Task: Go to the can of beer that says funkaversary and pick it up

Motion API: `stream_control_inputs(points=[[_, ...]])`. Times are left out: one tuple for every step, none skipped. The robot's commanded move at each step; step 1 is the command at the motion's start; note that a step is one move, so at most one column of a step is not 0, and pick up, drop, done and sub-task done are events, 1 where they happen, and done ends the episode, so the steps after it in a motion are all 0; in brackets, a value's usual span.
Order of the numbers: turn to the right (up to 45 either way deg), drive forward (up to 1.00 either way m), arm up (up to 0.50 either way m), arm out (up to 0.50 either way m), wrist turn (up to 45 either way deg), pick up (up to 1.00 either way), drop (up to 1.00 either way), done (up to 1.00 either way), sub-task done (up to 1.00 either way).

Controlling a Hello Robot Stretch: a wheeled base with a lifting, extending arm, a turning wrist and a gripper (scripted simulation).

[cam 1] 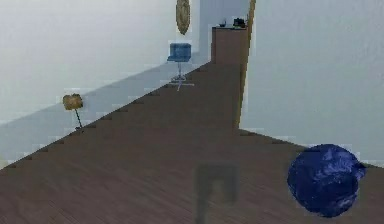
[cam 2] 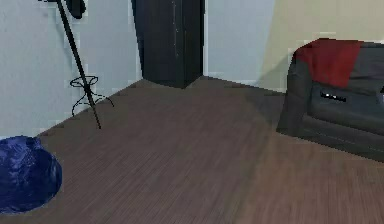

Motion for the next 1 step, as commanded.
stream_control_inputs(points=[[0.0,1.00,0.00,0.00,0.0,0.00,0.00,0.00,0.00]])
